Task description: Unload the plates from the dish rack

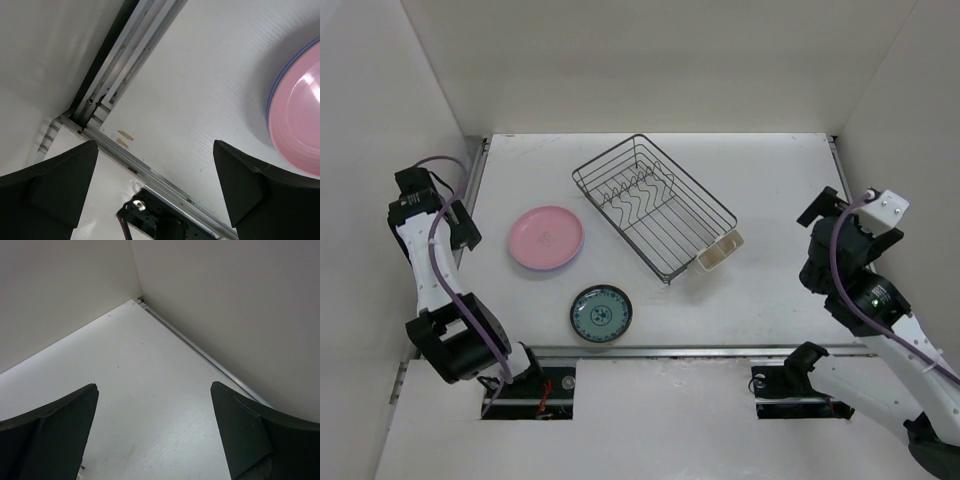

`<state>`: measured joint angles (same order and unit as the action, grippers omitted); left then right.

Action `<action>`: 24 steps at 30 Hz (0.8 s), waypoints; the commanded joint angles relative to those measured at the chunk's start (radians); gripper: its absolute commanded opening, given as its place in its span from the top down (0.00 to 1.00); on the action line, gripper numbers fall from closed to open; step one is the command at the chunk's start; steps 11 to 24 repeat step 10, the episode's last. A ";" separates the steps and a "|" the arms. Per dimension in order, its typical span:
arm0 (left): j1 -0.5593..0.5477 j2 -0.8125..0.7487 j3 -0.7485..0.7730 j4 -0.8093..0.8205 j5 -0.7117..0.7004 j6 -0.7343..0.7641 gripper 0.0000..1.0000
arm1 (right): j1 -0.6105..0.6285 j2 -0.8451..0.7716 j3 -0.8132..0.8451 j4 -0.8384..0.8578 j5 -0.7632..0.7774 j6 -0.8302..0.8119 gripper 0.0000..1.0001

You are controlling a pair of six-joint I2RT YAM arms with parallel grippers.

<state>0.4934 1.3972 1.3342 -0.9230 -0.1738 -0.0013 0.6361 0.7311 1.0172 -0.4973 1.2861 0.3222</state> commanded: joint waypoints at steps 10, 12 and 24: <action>0.001 -0.110 -0.012 0.013 -0.010 -0.014 0.00 | 0.002 -0.045 -0.008 -0.122 -0.057 0.084 0.00; 0.001 -0.110 -0.012 0.013 -0.010 -0.014 0.00 | 0.002 -0.045 -0.008 -0.122 -0.057 0.084 0.00; 0.001 -0.110 -0.012 0.013 -0.010 -0.014 0.00 | 0.002 -0.045 -0.008 -0.122 -0.057 0.084 0.00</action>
